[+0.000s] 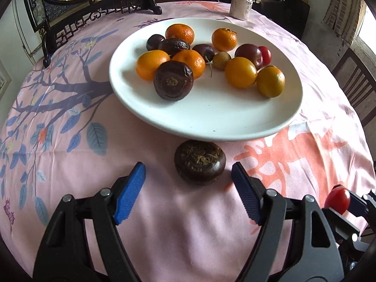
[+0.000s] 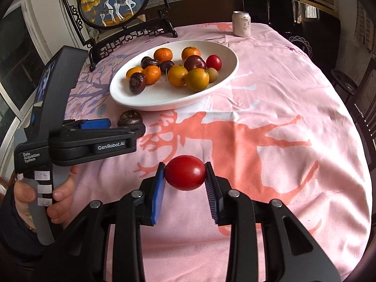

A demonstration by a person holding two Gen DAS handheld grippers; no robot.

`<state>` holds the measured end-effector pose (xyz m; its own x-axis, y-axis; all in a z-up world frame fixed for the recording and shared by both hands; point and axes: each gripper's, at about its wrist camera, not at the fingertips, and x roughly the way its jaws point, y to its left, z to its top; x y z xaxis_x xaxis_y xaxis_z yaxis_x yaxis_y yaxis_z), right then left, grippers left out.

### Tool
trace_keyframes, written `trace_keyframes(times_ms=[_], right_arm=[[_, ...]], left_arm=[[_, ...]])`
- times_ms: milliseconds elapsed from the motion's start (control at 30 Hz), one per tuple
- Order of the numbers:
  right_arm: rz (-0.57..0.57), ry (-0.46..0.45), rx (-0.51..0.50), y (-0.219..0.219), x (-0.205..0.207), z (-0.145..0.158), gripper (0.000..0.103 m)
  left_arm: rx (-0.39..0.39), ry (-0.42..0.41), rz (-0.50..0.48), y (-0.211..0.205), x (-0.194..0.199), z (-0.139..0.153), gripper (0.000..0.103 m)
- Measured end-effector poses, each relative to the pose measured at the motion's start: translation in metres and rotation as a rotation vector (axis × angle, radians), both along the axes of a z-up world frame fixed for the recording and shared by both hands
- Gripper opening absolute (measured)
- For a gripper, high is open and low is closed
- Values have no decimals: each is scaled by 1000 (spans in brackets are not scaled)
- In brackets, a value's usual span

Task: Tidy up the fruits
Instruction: 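Grasp the last dark purple fruit with the left tool while the right tool holds the tomato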

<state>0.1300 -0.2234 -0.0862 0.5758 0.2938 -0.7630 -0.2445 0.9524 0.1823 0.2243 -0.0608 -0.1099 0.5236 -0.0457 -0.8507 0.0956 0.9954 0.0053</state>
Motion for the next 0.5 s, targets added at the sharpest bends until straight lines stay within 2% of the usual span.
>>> trace_keyframes(times_ms=[67, 100, 133, 167, 267, 500], right_arm=[[8, 7, 9, 1, 1, -2, 33], [11, 10, 12, 1, 0, -3, 33], [15, 12, 15, 2, 0, -3, 33], [18, 12, 16, 2, -2, -3, 33], [14, 1, 20, 2, -5, 2, 33], [15, -13, 13, 7, -7, 9, 33]], left_arm=[[9, -18, -1, -3, 2, 0, 74], [12, -29, -8, -5, 2, 1, 64], [16, -41, -19, -7, 0, 2, 47], [18, -43, -34, -8, -2, 3, 43], [4, -40, -40, -5, -10, 4, 43], [-135, -51, -28, 23, -53, 25, 42]])
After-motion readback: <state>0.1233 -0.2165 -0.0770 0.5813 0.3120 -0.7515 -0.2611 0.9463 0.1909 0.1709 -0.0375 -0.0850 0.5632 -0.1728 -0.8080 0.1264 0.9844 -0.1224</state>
